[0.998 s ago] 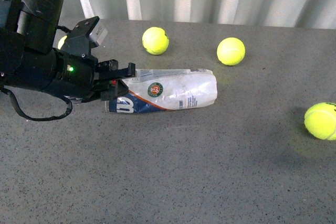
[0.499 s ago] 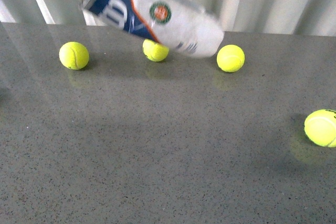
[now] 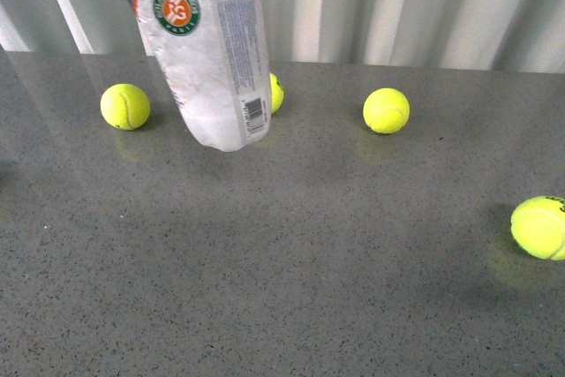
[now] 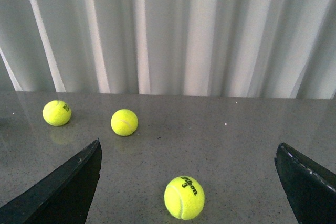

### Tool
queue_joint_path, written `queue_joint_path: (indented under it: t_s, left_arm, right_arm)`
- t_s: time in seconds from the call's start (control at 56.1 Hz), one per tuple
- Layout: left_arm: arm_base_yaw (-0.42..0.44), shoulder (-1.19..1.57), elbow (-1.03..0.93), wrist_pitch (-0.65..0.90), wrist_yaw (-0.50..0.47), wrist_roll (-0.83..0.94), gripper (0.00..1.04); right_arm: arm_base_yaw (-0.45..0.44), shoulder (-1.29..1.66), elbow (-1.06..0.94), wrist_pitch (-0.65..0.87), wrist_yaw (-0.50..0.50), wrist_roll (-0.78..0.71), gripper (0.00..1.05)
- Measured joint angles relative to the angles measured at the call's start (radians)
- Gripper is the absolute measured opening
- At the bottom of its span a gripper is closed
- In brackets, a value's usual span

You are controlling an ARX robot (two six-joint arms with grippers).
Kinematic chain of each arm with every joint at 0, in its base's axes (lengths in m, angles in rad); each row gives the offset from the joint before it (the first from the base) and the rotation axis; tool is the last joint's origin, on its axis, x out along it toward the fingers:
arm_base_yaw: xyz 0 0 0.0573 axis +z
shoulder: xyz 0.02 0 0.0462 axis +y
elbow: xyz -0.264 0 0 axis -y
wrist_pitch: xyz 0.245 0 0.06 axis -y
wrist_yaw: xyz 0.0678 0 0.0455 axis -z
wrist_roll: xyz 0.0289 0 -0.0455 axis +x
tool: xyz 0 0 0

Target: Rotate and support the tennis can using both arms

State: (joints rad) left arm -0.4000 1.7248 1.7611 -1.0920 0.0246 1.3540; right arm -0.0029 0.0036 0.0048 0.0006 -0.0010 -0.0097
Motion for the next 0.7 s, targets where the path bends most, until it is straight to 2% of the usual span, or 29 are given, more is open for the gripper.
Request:
queue_joint_path:
  t_s: [0.143, 0.25, 0.356, 0.695]
  left_arm:
    - [-0.041, 0.016, -0.12, 0.174, -0.059, 0.027, 0.04]
    - [-0.051, 0.03, -0.188, 0.171, -0.054, 0.036, 0.04]
    - [-0.049, 0.047, -0.244, 0.207, -0.128, 0.085, 0.04]
    - [-0.039, 0.081, -0.307, 0.329, -0.115, 0.089, 0.04]
  right_arm:
    - [0.0, 0.0, 0.0, 0.0, 0.0, 0.0, 0.98]
    - [0.0, 0.0, 0.0, 0.0, 0.0, 0.0, 0.98]
    - [0.0, 0.0, 0.0, 0.0, 0.0, 0.0, 0.98]
    - [0.0, 0.0, 0.0, 0.0, 0.0, 0.0, 0.98]
